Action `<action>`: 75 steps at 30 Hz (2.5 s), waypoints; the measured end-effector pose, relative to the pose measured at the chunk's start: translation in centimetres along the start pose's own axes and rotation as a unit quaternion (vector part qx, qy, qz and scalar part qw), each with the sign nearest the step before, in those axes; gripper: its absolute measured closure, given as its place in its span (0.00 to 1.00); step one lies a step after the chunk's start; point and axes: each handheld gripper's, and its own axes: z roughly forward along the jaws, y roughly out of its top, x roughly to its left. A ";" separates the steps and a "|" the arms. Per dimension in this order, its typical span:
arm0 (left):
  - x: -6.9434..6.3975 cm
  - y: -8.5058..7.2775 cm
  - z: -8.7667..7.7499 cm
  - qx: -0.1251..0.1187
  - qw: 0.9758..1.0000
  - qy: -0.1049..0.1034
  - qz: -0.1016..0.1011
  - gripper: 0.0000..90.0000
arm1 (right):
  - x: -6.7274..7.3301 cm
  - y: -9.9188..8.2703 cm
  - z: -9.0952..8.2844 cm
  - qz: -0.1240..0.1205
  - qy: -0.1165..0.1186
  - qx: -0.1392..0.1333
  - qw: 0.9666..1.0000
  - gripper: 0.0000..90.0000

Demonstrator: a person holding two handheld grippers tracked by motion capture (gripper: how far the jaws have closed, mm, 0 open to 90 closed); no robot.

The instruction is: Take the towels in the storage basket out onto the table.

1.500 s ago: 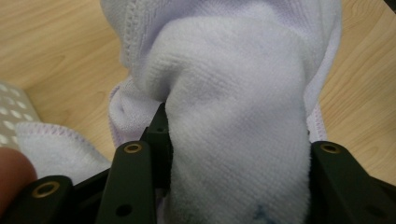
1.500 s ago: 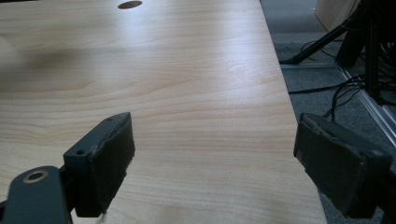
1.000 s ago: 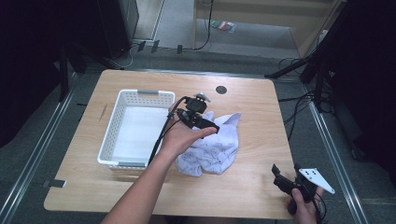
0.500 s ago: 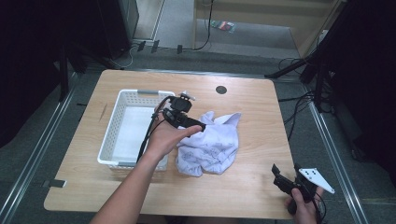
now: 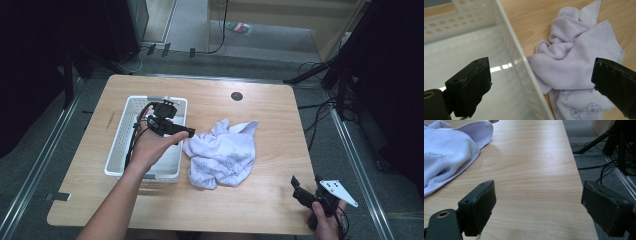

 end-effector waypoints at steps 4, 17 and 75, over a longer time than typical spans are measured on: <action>1.1 -0.5 -0.3 -0.002 1.000 0.010 -0.006 0.03 | 0.0 0.0 0.0 0.001 -0.001 0.001 1.000 0.14; 5.7 -2.9 -2.5 -0.029 0.998 0.028 -0.038 0.03 | 0.0 0.0 0.0 0.002 -0.001 0.001 1.000 0.14; 18.8 -23.4 -5.8 -0.216 0.966 0.087 -0.115 0.00 | 0.1 0.0 0.1 0.002 -0.006 0.004 1.000 0.14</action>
